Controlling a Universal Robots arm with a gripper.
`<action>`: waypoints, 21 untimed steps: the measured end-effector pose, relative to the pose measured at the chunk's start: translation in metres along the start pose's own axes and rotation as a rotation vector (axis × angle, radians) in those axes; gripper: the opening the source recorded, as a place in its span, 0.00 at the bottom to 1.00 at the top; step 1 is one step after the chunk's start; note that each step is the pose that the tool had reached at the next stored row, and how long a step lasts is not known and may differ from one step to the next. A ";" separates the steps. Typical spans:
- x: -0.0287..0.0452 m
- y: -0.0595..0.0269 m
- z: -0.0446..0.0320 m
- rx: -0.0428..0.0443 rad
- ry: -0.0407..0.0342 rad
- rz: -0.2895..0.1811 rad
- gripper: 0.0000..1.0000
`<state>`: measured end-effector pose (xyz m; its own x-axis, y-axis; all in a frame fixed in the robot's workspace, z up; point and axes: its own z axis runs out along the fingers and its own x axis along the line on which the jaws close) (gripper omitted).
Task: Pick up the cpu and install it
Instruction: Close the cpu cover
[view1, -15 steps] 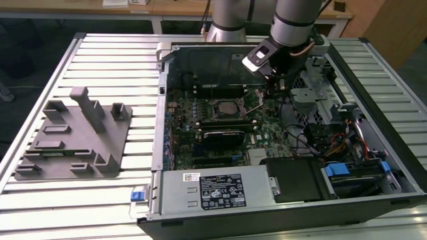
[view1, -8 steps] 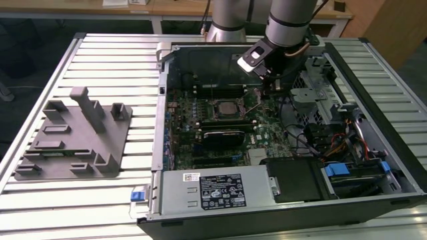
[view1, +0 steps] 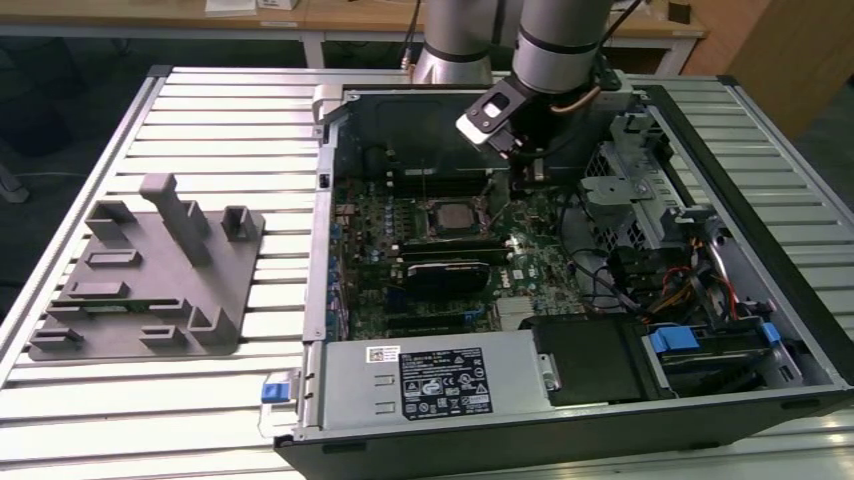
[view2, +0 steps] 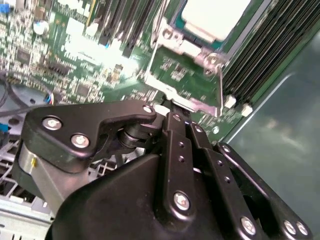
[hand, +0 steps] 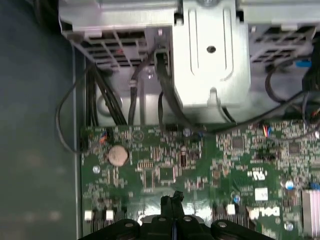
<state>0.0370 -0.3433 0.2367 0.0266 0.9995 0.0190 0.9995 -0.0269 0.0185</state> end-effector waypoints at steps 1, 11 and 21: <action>-0.0001 -0.0023 0.0000 0.0000 0.0000 0.000 0.11; -0.0006 -0.0230 0.0007 0.0000 -0.0001 0.000 0.11; -0.0007 -0.0257 0.0024 0.0001 0.0000 0.000 0.11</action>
<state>0.0113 -0.3433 0.2338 0.0266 0.9995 0.0190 0.9995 -0.0269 0.0185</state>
